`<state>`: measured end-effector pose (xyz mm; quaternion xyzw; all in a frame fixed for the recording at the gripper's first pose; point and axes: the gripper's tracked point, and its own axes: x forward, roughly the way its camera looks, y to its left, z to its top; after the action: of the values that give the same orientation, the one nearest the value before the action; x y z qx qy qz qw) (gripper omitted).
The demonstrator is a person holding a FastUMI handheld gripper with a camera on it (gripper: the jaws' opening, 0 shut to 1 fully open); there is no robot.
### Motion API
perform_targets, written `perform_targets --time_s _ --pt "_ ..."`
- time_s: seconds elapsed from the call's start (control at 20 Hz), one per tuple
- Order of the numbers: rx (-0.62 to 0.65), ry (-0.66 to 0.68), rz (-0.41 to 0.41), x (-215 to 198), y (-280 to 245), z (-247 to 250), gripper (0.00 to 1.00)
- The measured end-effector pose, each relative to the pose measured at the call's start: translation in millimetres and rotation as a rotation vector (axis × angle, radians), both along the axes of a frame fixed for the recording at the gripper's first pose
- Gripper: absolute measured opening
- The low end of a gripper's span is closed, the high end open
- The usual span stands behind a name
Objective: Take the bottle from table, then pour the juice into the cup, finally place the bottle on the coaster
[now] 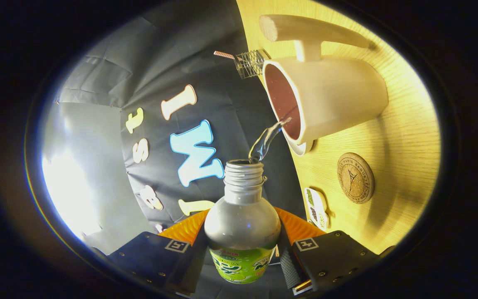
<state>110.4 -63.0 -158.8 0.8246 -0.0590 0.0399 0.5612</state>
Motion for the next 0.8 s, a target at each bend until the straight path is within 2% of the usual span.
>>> perform_targets --time_s 0.8 --pt "0.072 -0.016 -0.04 -1 -20 4 0.77"
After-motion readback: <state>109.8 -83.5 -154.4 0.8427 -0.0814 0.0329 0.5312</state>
